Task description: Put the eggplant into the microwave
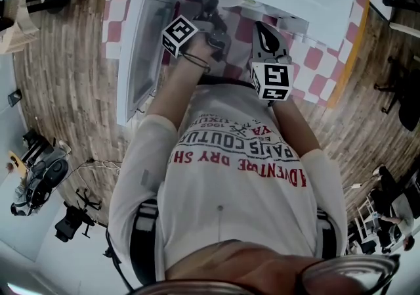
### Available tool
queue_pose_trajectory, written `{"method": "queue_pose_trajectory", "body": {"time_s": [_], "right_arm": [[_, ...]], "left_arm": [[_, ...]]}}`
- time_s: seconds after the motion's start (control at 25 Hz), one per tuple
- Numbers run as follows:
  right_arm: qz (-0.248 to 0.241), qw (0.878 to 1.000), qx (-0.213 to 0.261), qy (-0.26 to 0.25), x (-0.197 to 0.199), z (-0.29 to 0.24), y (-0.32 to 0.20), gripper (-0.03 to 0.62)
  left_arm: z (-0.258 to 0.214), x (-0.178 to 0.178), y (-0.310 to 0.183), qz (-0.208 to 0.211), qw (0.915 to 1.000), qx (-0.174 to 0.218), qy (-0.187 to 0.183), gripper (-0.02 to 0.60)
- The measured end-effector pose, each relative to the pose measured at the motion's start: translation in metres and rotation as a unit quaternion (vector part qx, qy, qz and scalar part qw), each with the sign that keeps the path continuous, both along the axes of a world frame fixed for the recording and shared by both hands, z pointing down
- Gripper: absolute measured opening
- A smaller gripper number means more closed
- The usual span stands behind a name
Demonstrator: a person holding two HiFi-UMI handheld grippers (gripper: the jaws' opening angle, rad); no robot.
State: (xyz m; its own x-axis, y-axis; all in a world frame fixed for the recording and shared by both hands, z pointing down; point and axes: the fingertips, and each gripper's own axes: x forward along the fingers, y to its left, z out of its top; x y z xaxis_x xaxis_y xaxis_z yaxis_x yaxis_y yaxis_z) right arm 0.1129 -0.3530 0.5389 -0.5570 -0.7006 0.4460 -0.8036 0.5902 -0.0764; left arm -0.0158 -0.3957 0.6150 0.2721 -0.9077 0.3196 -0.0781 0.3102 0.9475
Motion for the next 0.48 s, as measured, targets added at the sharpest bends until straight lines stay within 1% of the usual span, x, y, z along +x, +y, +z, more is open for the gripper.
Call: {"method": "queue_pose_trajectory", "body": {"time_s": [0.08,0.24,0.36,0.48], "right_arm": [[-0.001,1.000,-0.001,-0.001,0.000,0.001,0.001,0.028],[0.001,1.000,-0.004,0.000,0.001,0.004,0.001,0.028],[0.005,1.000,-0.007,0.000,0.003,0.005,0.000,0.028],[0.006,1.000,-0.008,0.001,0.004,0.006,-0.001,0.028]], "left_arm": [[0.003,0.000,0.001,0.000,0.9999,-0.014,-0.008,0.035],[0.005,-0.003,0.000,0.007,0.9984,-0.029,-0.048,0.035],[0.008,-0.004,0.000,0.014,0.9971,-0.040,-0.064,0.040],[0.013,-0.004,0.001,0.020,0.9962,-0.052,-0.067,0.102]]}}
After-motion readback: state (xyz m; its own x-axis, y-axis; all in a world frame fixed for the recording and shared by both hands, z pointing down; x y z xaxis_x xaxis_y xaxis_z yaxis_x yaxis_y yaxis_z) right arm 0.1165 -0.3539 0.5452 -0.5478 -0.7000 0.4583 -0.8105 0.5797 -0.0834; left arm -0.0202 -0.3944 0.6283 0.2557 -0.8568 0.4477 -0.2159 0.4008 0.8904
